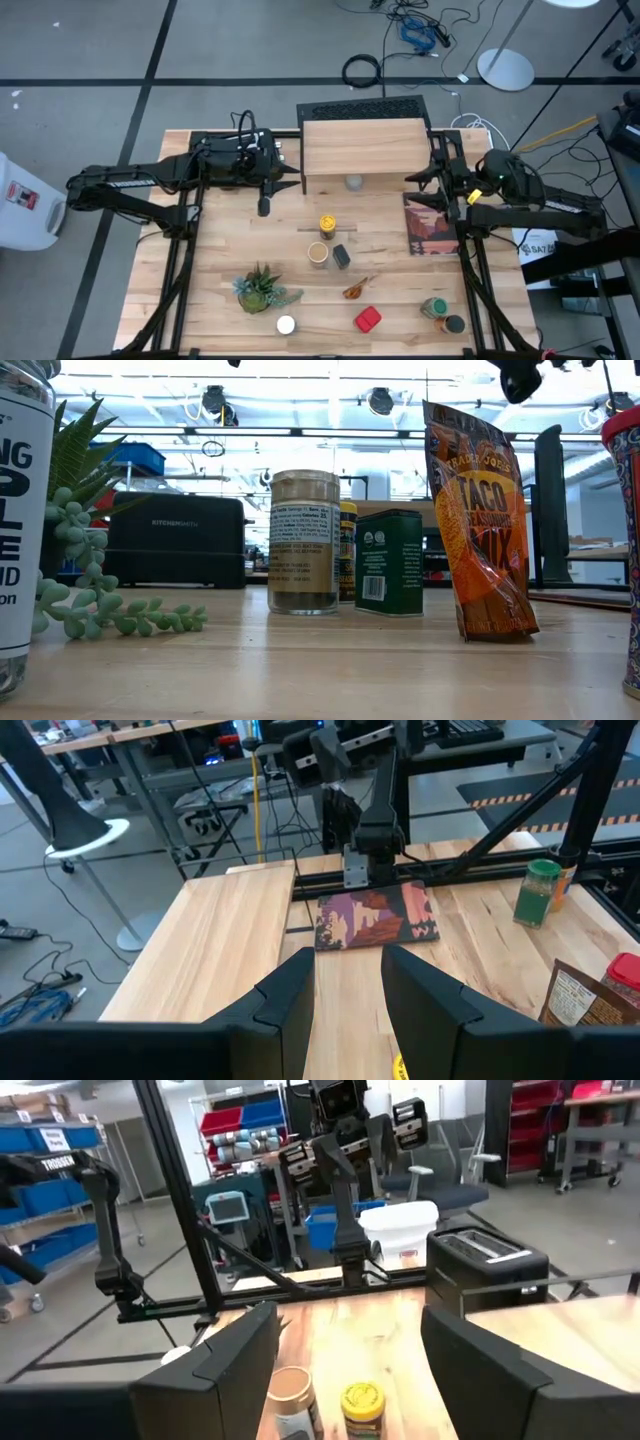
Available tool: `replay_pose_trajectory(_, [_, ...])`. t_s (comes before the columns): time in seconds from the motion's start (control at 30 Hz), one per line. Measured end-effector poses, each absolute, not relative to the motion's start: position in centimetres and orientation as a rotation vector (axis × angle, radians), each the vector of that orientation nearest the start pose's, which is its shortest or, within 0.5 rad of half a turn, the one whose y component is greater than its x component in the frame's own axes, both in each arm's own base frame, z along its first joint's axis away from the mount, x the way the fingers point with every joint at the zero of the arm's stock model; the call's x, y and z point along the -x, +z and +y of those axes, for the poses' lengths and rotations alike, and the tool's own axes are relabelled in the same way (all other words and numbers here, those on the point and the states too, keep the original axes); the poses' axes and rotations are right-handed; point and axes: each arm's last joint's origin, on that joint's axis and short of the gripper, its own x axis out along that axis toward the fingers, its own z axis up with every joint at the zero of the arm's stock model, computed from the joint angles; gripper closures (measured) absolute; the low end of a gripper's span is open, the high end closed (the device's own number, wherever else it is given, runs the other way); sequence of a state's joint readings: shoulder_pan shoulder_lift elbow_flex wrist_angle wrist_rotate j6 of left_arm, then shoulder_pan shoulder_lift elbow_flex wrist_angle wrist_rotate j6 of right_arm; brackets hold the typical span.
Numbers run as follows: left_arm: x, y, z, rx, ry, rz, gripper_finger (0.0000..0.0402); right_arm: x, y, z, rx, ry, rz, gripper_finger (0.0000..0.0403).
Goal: Shelf spices
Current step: Put the brown seasoning bag on the shelf
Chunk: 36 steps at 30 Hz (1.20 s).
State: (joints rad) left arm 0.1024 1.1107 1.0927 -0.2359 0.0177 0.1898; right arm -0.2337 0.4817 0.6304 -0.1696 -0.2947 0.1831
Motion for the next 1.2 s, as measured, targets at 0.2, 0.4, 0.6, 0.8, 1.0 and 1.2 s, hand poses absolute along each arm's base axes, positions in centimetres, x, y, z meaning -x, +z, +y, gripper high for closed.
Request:
replay_pose_trajectory(0.2, [-24.1,37.1,2.4,-0.173,0.06,0.26,0.0273,-11.0,30.5,-1.8,-0.223,0.047,0.168,0.0167])
replay_pose_trajectory(0.4, [-24.1,37.1,2.4,-0.173,0.06,0.26,0.0273,-10.8,29.5,-1.7,-0.242,0.038,0.271,0.0167])
replay_pose_trajectory(0.6, [-24.1,37.1,2.4,-0.173,0.06,0.26,0.0273,-10.8,29.4,-1.7,-0.217,0.041,0.284,0.0167])
replay_pose_trajectory(0.8, [-24.1,37.1,2.4,-0.173,0.06,0.26,0.0273,-10.8,29.4,-1.7,-0.241,0.037,0.288,0.0167])
replay_pose_trajectory(1.0, [-24.1,37.1,2.4,-0.173,0.06,0.26,0.0273,-10.8,29.5,-1.7,-0.239,0.039,0.27,0.0167])
replay_pose_trajectory(1.2, [-24.1,37.1,2.4,-0.173,0.06,0.261,0.0273,-10.8,29.4,-1.7,-0.262,0.034,0.283,0.0167])
